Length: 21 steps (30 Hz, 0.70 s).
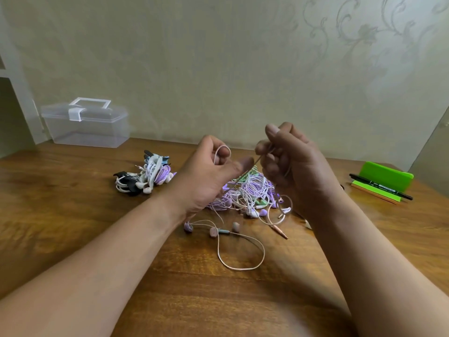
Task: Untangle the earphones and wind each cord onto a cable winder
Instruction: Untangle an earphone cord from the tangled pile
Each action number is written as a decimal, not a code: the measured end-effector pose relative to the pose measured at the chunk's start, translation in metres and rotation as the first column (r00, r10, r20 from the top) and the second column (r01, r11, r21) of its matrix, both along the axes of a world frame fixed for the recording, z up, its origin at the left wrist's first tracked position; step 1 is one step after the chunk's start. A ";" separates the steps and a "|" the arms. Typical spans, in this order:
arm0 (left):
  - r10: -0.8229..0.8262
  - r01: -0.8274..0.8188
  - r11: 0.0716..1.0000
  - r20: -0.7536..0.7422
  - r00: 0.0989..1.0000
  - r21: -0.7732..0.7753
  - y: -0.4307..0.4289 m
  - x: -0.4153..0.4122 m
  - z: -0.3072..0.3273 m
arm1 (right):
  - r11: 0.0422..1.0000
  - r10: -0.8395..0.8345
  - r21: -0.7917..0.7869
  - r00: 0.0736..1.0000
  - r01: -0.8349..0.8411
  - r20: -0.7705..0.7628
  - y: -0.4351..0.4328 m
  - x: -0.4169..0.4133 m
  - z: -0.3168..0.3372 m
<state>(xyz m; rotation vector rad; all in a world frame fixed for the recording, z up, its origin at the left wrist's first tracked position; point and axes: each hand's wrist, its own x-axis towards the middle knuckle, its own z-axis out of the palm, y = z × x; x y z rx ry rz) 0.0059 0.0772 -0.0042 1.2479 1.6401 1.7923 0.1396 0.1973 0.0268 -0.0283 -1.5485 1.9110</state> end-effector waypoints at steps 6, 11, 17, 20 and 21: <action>-0.048 0.032 0.996 -0.205 0.978 -0.080 -0.004 0.002 0.001 | 0.993 -0.014 -0.116 0.996 0.003 -0.093 0.004 0.004 0.006; -0.194 0.131 0.967 -0.294 0.936 -0.219 -0.013 -0.001 0.006 | 0.985 -0.053 -0.166 0.995 0.038 -0.084 0.008 0.007 0.007; -0.345 0.258 0.913 -0.258 0.903 -0.317 -0.020 -0.004 0.006 | 0.965 -0.041 -0.263 0.995 0.015 -0.094 0.003 0.007 0.008; -0.376 0.361 0.915 -0.054 0.925 -0.179 -0.021 -0.008 0.007 | 0.941 -0.118 -0.327 0.990 0.088 -0.074 0.010 0.007 0.008; -0.394 0.400 0.911 0.071 0.916 -0.097 -0.021 -0.008 0.008 | 0.944 -0.158 -0.297 0.987 0.143 -0.028 0.015 0.007 0.007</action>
